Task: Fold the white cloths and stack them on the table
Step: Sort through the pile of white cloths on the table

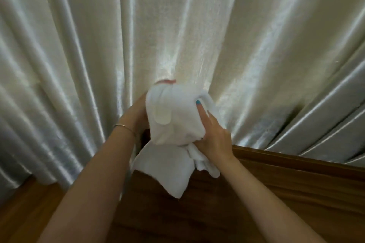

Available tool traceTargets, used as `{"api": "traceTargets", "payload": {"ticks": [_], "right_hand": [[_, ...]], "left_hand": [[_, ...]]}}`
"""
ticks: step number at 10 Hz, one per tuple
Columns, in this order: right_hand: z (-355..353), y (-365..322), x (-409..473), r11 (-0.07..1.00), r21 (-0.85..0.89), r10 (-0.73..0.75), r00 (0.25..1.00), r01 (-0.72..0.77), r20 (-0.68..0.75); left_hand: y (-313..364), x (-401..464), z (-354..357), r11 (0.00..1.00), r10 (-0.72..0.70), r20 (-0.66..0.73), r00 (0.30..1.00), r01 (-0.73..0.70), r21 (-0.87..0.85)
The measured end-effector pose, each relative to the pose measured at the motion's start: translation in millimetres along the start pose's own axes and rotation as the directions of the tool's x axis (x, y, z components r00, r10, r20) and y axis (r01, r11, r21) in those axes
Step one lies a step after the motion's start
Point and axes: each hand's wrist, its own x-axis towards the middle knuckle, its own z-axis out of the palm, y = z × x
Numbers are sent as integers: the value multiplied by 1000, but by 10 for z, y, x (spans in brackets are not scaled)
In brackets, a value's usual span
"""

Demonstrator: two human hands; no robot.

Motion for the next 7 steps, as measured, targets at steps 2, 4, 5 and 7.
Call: {"api": "traceTargets", "payload": {"ticks": [2, 4, 5, 7], "right_hand": [[1159, 274, -413, 946, -318, 281, 672, -71, 685], [1536, 204, -647, 943, -219, 334, 741, -252, 583], [1736, 49, -891, 894, -293, 442, 766, -338, 467], [2004, 230, -545, 911, -337, 393, 754, -240, 527]], "left_hand": [[-1101, -162, -217, 733, -425, -16, 905, 354, 581], [-1211, -173, 524, 838, -462, 256, 849, 324, 439], [-1374, -332, 912, 735, -445, 285, 849, 164, 659], [-1820, -198, 1050, 681, -262, 96, 960, 113, 723]]}}
